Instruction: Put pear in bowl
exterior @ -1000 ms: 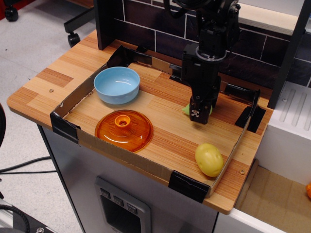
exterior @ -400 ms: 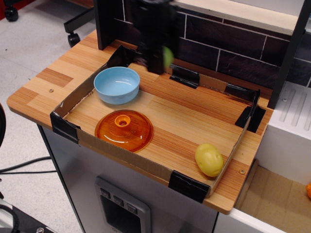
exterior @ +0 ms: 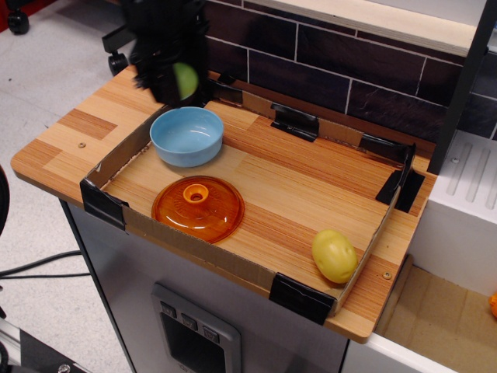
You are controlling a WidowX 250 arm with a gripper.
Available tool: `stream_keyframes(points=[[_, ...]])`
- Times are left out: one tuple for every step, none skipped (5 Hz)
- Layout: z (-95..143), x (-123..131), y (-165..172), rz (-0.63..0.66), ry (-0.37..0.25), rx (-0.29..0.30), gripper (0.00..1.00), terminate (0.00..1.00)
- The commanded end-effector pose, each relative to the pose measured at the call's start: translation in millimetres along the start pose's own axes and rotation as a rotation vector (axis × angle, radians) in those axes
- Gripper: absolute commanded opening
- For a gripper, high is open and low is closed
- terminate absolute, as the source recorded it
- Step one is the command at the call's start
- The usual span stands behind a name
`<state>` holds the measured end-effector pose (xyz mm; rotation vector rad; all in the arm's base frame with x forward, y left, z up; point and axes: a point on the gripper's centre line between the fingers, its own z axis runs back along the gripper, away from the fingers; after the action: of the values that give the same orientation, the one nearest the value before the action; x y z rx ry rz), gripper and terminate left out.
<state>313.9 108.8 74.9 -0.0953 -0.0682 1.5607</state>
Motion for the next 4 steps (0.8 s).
stream_keyframes(points=[[-6, 23, -8, -0.036, -0.007, -0.009, 0.0, 0.0], [-6, 14, -9, -0.042, 0.004, -0.014, 0.0, 0.0], [-6, 10, -9, -0.037, 0.008, -0.007, 0.0, 0.0], [-7, 9, -9, -0.032, -0.017, 0.003, 1.0, 0.0]])
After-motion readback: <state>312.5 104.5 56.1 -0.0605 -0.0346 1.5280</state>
